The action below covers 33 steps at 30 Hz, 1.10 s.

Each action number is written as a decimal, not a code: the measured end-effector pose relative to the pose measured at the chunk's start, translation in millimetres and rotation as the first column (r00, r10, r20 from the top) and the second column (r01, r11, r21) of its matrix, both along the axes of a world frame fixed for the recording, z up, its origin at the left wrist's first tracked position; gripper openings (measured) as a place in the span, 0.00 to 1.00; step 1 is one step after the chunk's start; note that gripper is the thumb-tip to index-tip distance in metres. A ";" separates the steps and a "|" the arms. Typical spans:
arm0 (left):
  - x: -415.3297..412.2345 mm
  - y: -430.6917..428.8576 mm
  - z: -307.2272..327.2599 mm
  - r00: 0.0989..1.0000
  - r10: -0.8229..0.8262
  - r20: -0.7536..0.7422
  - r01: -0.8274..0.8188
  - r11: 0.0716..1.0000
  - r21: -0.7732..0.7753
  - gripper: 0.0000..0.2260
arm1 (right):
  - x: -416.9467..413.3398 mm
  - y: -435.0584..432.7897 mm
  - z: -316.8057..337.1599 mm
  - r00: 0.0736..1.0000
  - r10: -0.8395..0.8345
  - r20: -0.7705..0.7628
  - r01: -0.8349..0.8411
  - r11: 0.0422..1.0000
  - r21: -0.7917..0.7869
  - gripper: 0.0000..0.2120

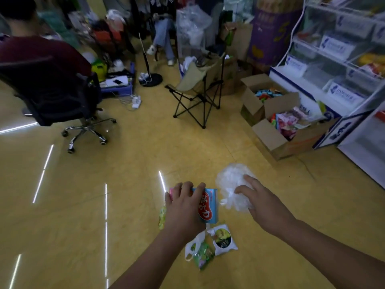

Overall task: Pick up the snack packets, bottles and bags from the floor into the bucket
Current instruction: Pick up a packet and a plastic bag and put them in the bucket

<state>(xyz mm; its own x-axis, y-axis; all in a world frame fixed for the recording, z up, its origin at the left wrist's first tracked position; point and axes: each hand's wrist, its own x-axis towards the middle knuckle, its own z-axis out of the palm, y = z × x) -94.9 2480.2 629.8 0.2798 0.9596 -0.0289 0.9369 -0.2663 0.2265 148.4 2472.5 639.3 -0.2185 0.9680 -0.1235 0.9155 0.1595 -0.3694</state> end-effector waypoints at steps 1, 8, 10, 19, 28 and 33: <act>-4.3 -0.7 8.6 1.000 0.012 0.000 -0.012 1.000 0.010 0.46 | -3.8 3.5 9.5 1.000 0.013 0.005 -0.013 1.000 0.010 0.24; -27.0 -5.1 63.3 0.990 0.143 -0.007 -0.142 0.986 0.083 0.47 | -31.3 32.7 61.0 0.991 0.125 -0.036 -0.122 0.989 0.082 0.28; -31.4 -8.4 78.1 0.982 0.187 -0.009 -0.185 0.977 0.106 0.47 | -39.6 41.5 72.6 0.984 0.169 -0.049 -0.164 0.982 0.095 0.27; -65.1 -39.8 128.9 0.918 0.394 -0.049 -0.378 0.905 0.196 0.47 | -88.2 67.9 110.8 0.918 0.394 -0.047 -0.380 0.906 0.188 0.25; -101.1 -78.7 154.6 0.810 0.583 -0.064 -0.554 0.797 0.242 0.47 | -142.6 72.8 129.1 0.814 0.579 -0.044 -0.556 0.799 0.230 0.26; -118.1 -101.2 163.1 0.753 0.657 -0.048 -0.623 0.734 0.272 0.47 | -168.9 65.7 135.6 0.762 0.646 -0.036 -0.620 0.745 0.246 0.26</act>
